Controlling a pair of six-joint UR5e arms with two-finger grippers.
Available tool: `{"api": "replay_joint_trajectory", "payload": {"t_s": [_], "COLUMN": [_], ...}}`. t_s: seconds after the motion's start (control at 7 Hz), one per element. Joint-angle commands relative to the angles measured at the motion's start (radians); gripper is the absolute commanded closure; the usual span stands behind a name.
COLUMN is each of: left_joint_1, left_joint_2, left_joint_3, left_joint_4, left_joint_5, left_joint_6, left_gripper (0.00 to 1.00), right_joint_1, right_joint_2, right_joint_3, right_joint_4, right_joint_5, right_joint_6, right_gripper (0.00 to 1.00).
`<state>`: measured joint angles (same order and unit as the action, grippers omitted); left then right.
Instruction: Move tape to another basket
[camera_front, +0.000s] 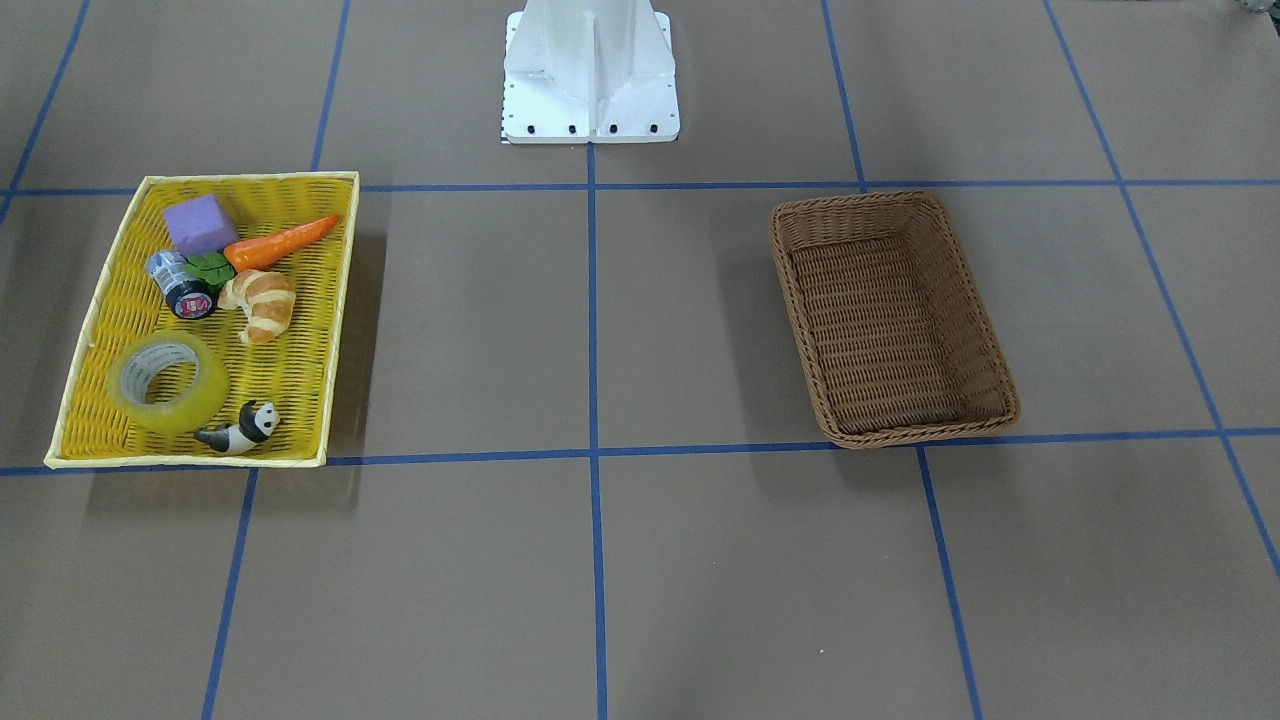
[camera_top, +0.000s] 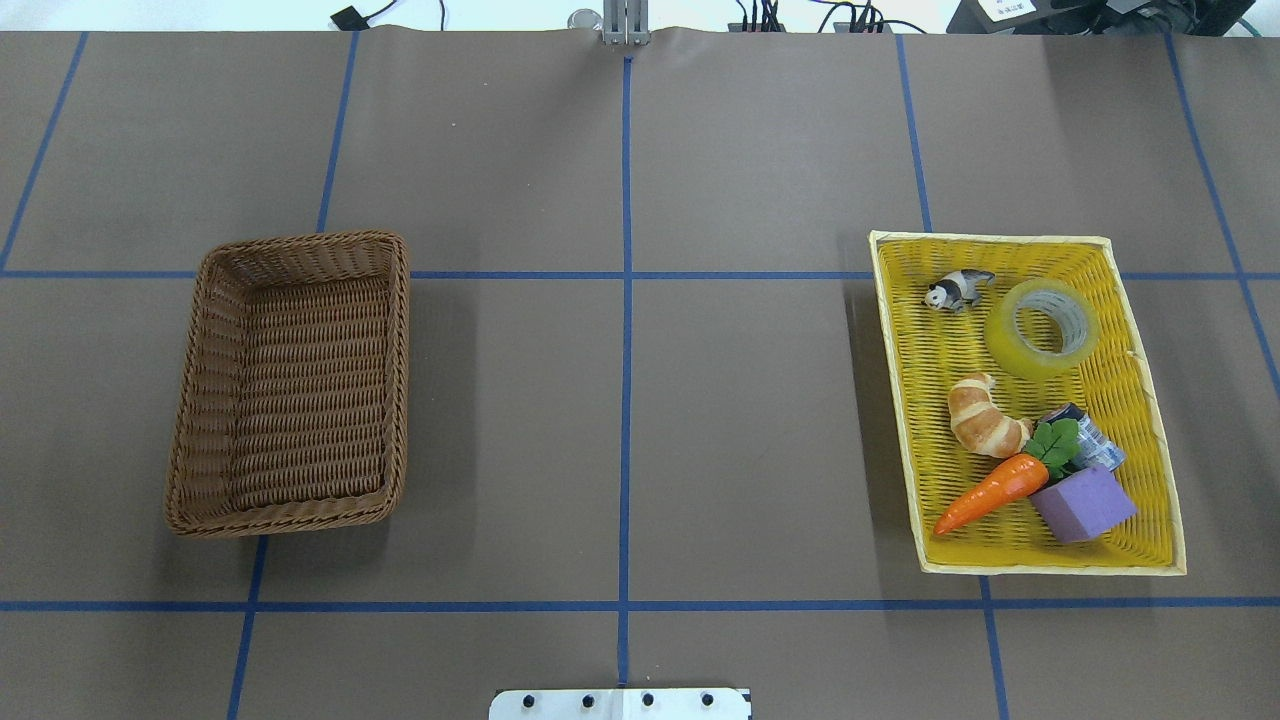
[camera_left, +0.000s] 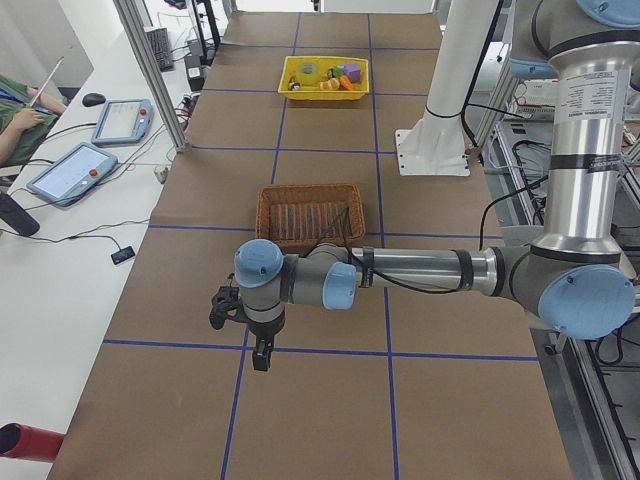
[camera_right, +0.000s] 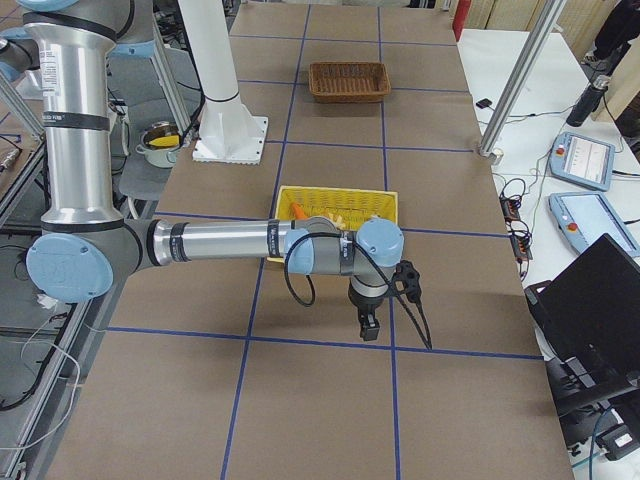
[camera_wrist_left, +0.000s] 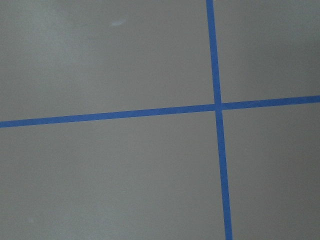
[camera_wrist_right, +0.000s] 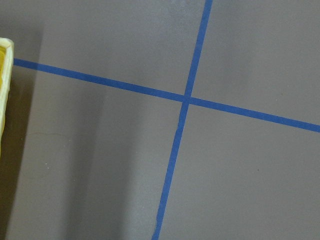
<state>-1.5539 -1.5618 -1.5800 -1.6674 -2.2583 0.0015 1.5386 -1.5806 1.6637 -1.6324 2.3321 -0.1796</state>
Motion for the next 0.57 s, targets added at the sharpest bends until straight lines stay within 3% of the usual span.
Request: {"api": "replay_joint_trajectory", "payload": {"t_s": [0.0, 0.43], "left_joint_1": [0.0, 0.0], "left_joint_2": [-0.001, -0.001], "left_joint_3": [0.0, -0.014], "left_joint_4": [-0.008, -0.008], "left_joint_5": [0.002, 0.002], "left_joint_6": [-0.003, -0.005], "left_gripper": [0.02, 0.02], "right_joint_1": [0.0, -0.02], "right_joint_2": [0.002, 0.036], "right_joint_3": [0.037, 0.125], "right_joint_4": [0.0, -0.003], "right_joint_5": [0.004, -0.014], "right_joint_6": [0.0, 0.002], "right_gripper": [0.0, 0.0]}}
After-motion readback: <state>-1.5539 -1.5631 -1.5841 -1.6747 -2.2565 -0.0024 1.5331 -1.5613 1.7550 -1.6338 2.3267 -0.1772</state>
